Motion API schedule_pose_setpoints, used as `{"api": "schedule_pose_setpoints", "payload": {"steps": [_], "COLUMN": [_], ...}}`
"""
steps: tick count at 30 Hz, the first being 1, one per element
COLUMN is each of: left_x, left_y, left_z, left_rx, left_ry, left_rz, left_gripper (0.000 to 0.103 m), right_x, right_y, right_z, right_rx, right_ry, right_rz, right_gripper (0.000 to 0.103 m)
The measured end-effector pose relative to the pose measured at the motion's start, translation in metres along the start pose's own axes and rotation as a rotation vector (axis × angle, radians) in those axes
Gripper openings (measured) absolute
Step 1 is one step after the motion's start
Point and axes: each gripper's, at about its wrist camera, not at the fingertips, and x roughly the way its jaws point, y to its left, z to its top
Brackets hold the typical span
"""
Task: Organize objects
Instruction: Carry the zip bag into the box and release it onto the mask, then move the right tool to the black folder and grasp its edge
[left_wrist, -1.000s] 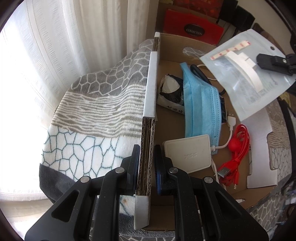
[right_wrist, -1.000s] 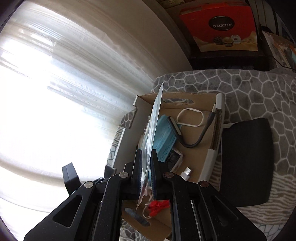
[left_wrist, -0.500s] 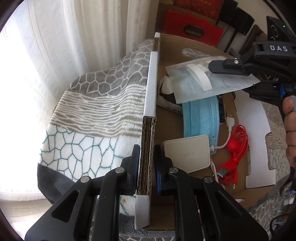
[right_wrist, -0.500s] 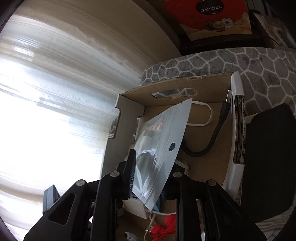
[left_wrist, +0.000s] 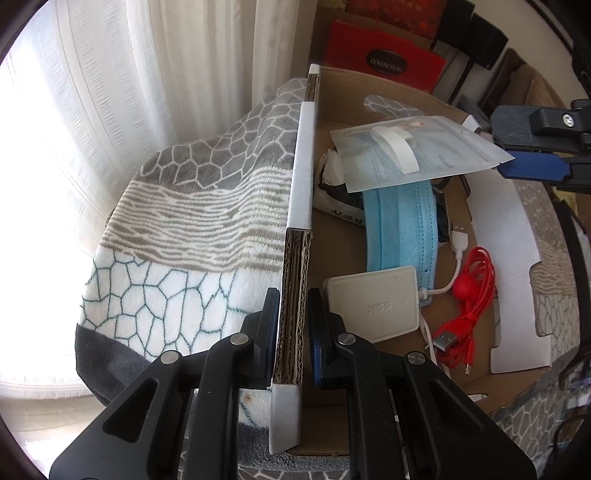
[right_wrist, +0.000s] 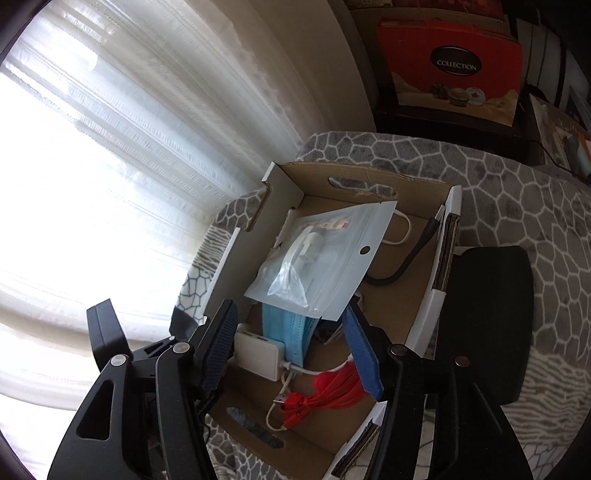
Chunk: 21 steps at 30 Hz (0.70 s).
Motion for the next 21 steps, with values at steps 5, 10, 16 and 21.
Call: {"api": "schedule_pose_setpoints", "payload": {"steps": [5, 10, 16, 21], "left_x": [0.0, 0.001, 0.0, 0.0], "left_y": [-0.001, 0.0, 0.001, 0.001], "left_z": [0.0, 0.0, 0.0, 0.0], "left_rx": [0.003, 0.002, 0.009, 0.011], "left_ry": [0.004, 0.005, 0.008, 0.007], "left_rz": [0.004, 0.005, 0.01, 0.012], "left_gripper": [0.012, 0.012, 0.012, 0.012], "right_x": [-0.024, -0.046, -0.065, -0.074], "right_y": [0.006, 0.009, -0.006, -0.034], "right_z": [-0.008, -0.014, -0.021, -0.025], "right_rx": [-0.031, -0.073, -0.113, -0.091], "right_ry": [-0.008, -0.047, -0.095, -0.085], "right_rz": [0.02, -0.032, -0.14, -0.211], "right_gripper": [0.061, 0.062, 0.082, 0.084]}}
